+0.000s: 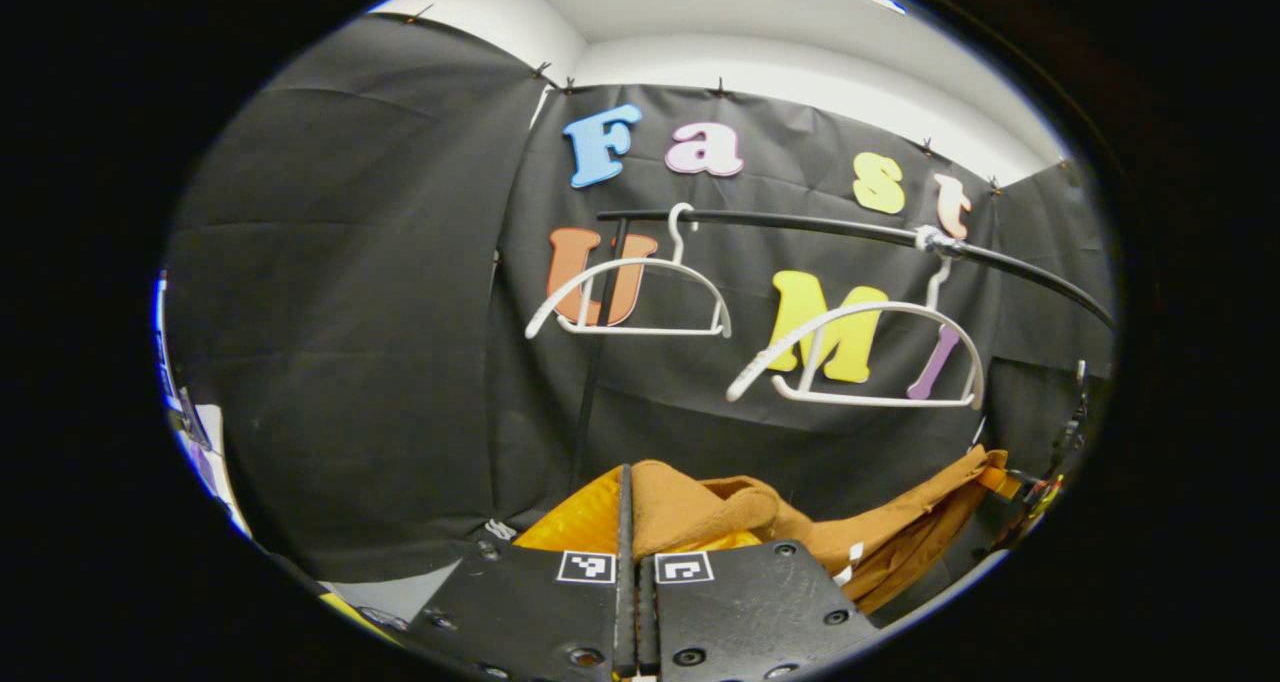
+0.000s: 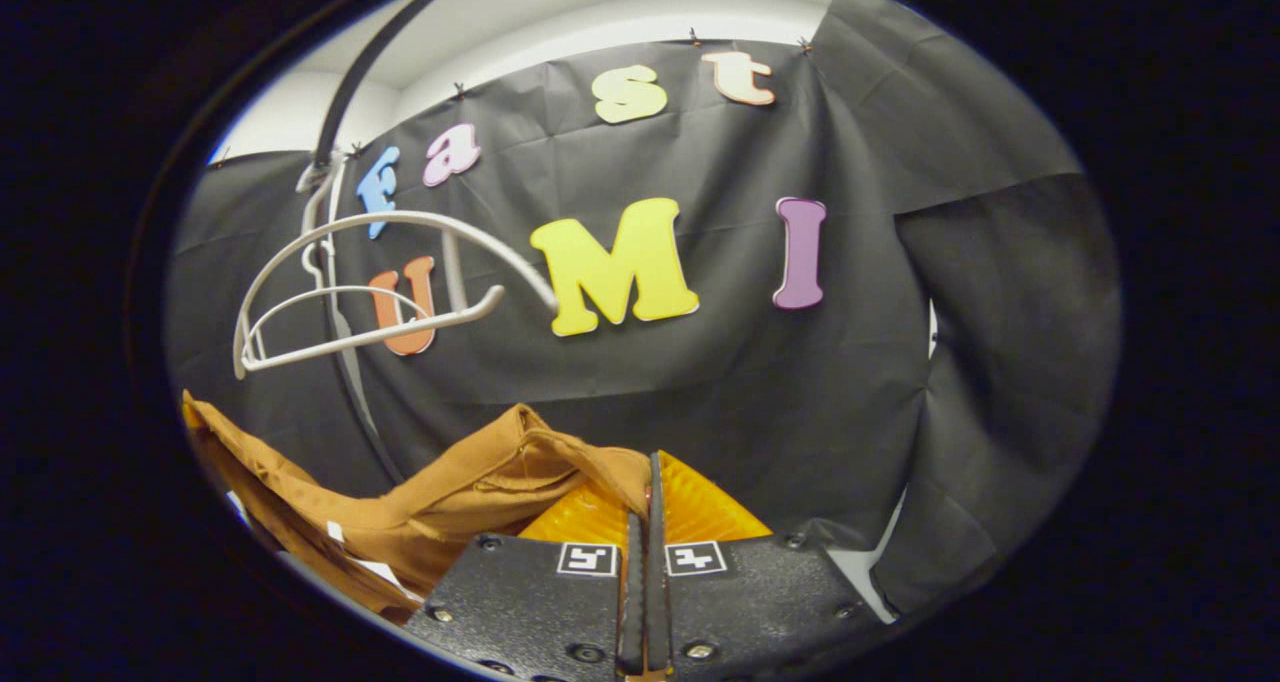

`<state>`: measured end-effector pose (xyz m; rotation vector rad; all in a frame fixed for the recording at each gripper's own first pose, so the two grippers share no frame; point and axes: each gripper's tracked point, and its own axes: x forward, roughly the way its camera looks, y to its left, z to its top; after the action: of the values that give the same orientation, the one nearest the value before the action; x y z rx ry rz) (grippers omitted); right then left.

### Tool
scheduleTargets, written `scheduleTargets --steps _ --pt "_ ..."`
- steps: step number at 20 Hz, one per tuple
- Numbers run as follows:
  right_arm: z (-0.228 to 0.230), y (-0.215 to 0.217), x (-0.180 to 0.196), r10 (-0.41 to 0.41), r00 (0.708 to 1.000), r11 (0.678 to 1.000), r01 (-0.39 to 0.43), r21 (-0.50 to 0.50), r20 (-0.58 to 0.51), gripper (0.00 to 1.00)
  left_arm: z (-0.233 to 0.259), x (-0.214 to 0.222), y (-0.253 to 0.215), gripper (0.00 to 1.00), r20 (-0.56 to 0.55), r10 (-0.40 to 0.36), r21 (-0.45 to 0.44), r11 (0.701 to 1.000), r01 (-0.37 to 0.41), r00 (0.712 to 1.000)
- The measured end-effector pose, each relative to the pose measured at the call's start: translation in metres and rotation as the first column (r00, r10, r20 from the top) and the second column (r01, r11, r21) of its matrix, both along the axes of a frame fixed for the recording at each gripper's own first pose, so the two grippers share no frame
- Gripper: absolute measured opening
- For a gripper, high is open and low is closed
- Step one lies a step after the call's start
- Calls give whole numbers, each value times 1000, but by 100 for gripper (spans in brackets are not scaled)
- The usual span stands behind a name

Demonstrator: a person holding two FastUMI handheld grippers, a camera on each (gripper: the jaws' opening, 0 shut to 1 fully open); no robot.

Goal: Grasp the clothes on the hanger with both hands and then place them into the laundry hamper below.

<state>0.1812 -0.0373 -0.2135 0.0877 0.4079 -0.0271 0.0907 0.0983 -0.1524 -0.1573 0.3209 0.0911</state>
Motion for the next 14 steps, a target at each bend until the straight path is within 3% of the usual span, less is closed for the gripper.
scheduleTargets --steps 1,4,6,7,11,14 --pt "3 9 -5 13 1000 1000 -13 -4 1 5 1 -2 -5 5 2 -17 2 1000 17 1000" --pt "11 36 -22 44 999 999 -44 -19 1 5 3 -8 -22 1 7 -79 -14 997 79 997" --pt "16 52 -31 60 998 998 -60 -17 2 4 4 -10 -31 5 12 -122 -27 992 122 993" --pt "19 62 -37 68 998 998 -68 -11 2 5 6 -10 -36 1 16 -145 -40 989 146 989" --pt "28 98 -55 92 996 995 -92 31 8 5 13 -9 -66 5 24 -246 -90 965 247 969" --pt "36 123 -62 133 991 990 -133 54 9 5 20 -10 -96 1 32 -313 -95 944 315 949"
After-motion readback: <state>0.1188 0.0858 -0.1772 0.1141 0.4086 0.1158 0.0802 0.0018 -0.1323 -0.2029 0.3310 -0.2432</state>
